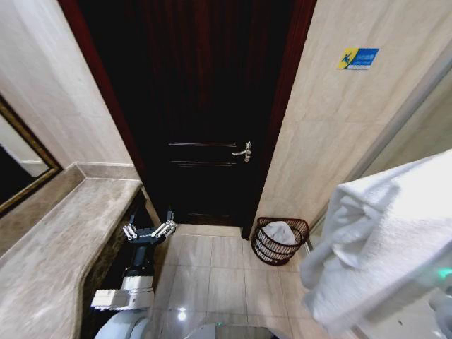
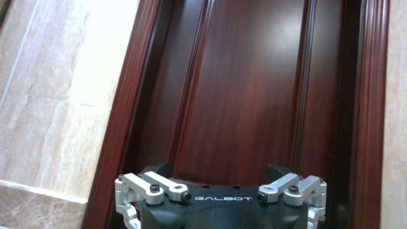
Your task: Discard the used towel into the hamper.
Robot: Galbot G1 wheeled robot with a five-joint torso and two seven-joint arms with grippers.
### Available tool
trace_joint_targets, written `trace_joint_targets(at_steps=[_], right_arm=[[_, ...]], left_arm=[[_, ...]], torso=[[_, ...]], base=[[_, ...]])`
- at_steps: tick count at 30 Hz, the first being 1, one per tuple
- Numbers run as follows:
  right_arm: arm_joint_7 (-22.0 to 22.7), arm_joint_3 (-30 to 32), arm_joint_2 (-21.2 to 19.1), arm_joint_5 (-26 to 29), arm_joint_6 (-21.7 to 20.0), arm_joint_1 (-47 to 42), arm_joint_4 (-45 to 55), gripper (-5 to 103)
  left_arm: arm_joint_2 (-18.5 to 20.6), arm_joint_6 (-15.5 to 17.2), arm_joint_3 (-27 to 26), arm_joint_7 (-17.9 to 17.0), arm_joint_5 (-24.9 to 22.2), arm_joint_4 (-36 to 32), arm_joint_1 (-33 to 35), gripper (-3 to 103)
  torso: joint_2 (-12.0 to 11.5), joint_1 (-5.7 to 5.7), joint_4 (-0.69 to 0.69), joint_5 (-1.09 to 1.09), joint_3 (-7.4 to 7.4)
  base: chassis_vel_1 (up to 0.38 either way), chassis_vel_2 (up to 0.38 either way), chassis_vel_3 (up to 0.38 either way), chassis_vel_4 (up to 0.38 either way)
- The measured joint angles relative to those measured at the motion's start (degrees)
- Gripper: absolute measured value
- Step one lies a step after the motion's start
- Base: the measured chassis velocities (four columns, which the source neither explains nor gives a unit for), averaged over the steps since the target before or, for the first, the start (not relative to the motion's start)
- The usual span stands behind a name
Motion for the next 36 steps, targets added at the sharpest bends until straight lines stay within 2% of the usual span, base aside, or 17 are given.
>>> trace_joint_targets(at_steps=[2,3,7,11,12,15,17,19,36], right_arm=[[-0.1,0.0,0.1,0.0,0.2,0.0,-0.1,2],[-0.1,0.0,0.1,0.0,0.2,-0.1,-0.2,2],[0.5,-0.1,0.2,-0.8,0.2,0.0,-0.6,2],[0.8,-0.1,0.1,-0.8,0.2,0.1,-0.7,2],[0.8,-0.2,0.0,-0.8,0.3,0.2,-0.7,2],[0.6,-0.2,0.0,-0.8,0.3,0.4,-0.8,2],[0.6,-0.2,-0.1,-0.8,0.3,0.5,-1.0,2],[0.7,-0.3,-0.3,-0.8,0.5,0.5,-1.0,2],[-0.1,0.0,-0.1,0.2,0.7,0.1,-0.5,2]], left_arm=[[0.0,0.0,0.0,0.0,0.0,0.0,0.0,100],[0.0,0.0,0.0,0.0,0.0,0.0,0.0,100],[0.0,0.0,0.0,0.0,0.0,0.0,0.0,100],[0.0,0.0,0.0,0.0,0.0,0.0,0.0,100],[0.0,0.0,0.0,0.0,0.0,0.0,0.0,100],[0.0,0.0,0.0,0.0,0.0,0.0,0.0,100],[0.0,0.0,0.0,0.0,0.0,0.0,0.0,100],[0.0,0.0,0.0,0.0,0.0,0.0,0.0,100],[0.0,0.0,0.0,0.0,0.0,0.0,0.0,100]], torso=[[0.0,0.00,0.00,-0.08,0.00],[0.0,-0.01,0.01,0.01,0.00],[0.0,-0.02,-0.02,-0.06,-0.01],[0.0,-0.02,0.00,0.02,-0.01],[0.0,-0.02,0.00,-0.07,-0.01],[0.0,0.03,0.02,0.00,0.00],[0.0,0.07,0.03,0.01,0.02],[0.0,0.03,-0.02,-0.04,0.00],[0.0,-0.03,0.00,-0.02,-0.02]], base=[[-0.157,0.171,0.163,-0.157],[-0.149,0.160,0.155,-0.189],[-0.171,0.157,0.158,-0.177],[-0.178,0.173,0.169,-0.169],[-0.178,0.171,0.174,-0.169],[-0.155,0.151,0.154,-0.153],[-0.100,0.083,0.082,-0.070],[-0.089,0.068,0.054,-0.023],[-0.008,0.012,0.009,-0.010]])
